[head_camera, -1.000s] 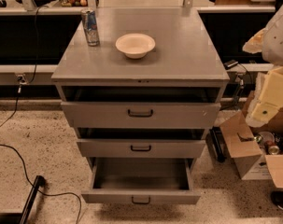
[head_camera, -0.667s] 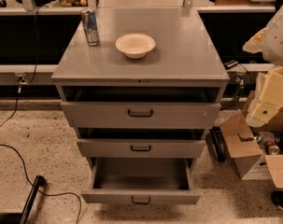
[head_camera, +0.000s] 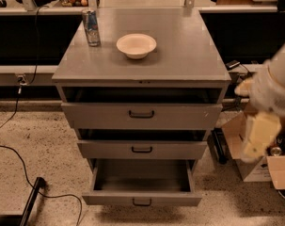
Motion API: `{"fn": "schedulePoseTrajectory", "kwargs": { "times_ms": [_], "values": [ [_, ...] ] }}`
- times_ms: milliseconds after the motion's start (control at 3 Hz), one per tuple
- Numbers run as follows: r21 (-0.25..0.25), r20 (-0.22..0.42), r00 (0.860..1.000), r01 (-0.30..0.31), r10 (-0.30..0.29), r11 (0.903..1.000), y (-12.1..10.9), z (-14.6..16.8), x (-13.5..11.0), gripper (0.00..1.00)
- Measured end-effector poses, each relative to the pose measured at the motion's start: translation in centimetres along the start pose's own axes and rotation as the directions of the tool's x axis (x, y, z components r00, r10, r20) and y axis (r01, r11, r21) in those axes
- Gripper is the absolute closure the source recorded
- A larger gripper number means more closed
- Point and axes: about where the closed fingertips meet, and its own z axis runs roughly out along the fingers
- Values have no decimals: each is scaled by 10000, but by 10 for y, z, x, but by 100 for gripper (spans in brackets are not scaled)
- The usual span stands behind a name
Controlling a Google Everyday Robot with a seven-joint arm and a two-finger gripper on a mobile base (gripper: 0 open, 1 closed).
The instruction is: Close bottom drawer
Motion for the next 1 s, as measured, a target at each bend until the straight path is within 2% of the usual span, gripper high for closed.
{"fn": "schedulePoseTrajectory", "kwargs": {
  "times_ms": [333,667,1000],
  "values": [
    [153,-21,9999,-158,158,9998,13,20,31,0],
    [-88,-260,9985,485,-487,9988,18,18,17,0],
    [-780,508,9937,1039,-1002,9915,41,59,5,0]
  ]
}}
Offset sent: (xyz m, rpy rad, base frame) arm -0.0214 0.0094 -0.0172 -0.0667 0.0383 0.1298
